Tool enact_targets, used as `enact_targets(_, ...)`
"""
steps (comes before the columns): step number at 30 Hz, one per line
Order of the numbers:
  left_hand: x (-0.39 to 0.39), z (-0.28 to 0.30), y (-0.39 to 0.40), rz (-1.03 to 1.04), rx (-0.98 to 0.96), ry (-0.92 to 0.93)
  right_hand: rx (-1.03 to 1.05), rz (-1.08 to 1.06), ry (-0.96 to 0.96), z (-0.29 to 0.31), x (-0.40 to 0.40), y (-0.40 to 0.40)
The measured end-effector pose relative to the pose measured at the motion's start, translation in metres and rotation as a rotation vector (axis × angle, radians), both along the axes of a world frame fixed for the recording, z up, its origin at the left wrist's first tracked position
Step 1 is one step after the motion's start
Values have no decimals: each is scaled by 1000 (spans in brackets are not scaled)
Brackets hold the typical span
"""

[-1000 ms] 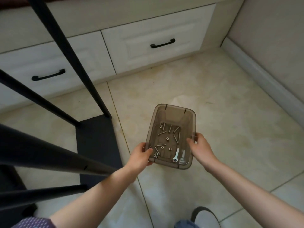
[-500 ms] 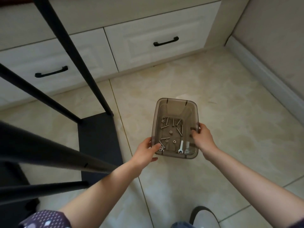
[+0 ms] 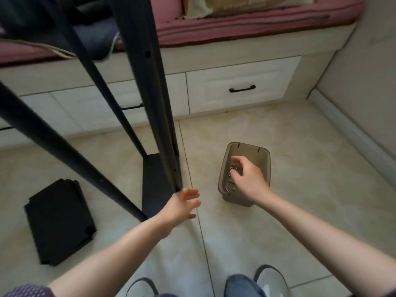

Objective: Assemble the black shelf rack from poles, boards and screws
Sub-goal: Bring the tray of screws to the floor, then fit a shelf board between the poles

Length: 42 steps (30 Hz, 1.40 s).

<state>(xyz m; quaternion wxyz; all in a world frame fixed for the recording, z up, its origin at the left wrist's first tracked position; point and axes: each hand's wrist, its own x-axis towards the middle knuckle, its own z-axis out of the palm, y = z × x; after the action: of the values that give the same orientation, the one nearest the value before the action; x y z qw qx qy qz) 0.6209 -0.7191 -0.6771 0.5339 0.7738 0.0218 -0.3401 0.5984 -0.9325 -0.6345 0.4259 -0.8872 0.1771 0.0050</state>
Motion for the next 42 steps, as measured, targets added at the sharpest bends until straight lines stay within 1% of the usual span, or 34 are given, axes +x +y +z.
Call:
enact_targets(7, -39, 49, 86, 82, 152, -155, 98, 248, -97, 51, -20, 79)
enact_targets(9, -44, 66, 111, 147, 204, -178, 124, 278, -109, 63, -23, 95)
enact_targets(12, -44, 86, 142, 307, 270, -253, 176, 293, -137, 80, -24, 110)
enact_targets(14, -40, 97, 151, 376, 288, -352, 197, 297, -161, 89, -21, 115)
enact_targets(17, -31, 106, 149, 392, 257, -508, 178, 296, -199, 97, -16, 118)
enact_targets(21, -22, 110, 138, 442, 221, -611, 176, 278, -219, 100, -13, 119)
enact_targets(27, -14, 109, 131, 551, 182, -632, 127, 343, -238, 102, -12, 122)
enact_targets(32, 6, 113, 146, 485, 214, -587, 168, 416, -214, 103, -7, 138)
enact_targets(37, 44, 112, 168, 430, 242, -580, 202, 505, -181, 99, 21, 154)
enact_targets(40, 69, 111, 180, 424, 226, -583, 85, 538, -181, 95, 54, 144)
enact_targets(42, 86, 110, 188, 413, 218, -586, -41, 440, -165, 93, 91, 120)
